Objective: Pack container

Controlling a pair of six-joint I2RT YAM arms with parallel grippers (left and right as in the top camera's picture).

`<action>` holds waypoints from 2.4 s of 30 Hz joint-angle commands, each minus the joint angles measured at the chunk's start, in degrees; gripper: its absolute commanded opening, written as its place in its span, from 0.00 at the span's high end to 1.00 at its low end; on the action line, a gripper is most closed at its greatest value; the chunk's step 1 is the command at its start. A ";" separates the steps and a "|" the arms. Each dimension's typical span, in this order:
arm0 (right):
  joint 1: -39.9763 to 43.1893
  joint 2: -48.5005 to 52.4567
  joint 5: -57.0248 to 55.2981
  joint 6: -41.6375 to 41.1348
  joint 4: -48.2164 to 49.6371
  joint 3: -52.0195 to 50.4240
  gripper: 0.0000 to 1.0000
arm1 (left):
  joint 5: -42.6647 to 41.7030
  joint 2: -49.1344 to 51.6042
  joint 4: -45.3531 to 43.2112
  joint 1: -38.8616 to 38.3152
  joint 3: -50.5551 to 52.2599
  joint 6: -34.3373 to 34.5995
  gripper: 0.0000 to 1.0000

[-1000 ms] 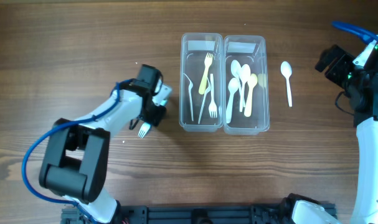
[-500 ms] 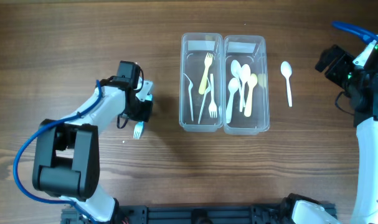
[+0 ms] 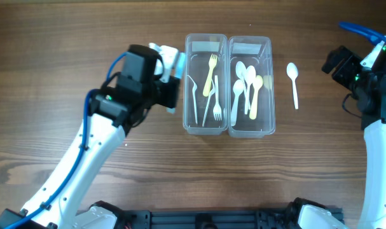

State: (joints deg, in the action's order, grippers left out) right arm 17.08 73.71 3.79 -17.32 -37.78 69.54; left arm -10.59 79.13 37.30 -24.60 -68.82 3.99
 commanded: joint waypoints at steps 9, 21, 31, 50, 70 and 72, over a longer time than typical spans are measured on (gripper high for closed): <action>0.15 0.33 -0.61 -0.81 0.00 0.24 0.00 | 1.22 17.81 -16.15 -8.57 -0.52 13.70 0.96; 0.15 0.33 -0.61 -0.81 0.00 0.24 0.00 | 2.12 8.90 -12.94 -7.06 -6.21 13.29 0.36; 0.15 0.33 -0.61 -0.79 0.00 0.24 0.00 | 13.27 2.84 7.08 16.11 -6.21 12.74 0.00; 0.13 -9.20 19.28 11.30 10.25 0.28 0.00 | 13.27 3.61 8.85 25.09 -6.19 12.79 0.00; 0.15 -23.80 30.99 -1.25 7.32 0.26 0.00 | 13.27 3.61 8.85 25.09 -6.19 12.79 0.00; 0.15 -23.15 30.97 -1.27 5.77 0.26 0.00 | 13.27 3.61 8.85 25.09 -6.19 12.79 0.00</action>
State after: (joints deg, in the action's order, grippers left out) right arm 17.08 49.34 33.47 -16.78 -30.59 69.45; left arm 2.31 82.19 46.28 0.19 -74.85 17.06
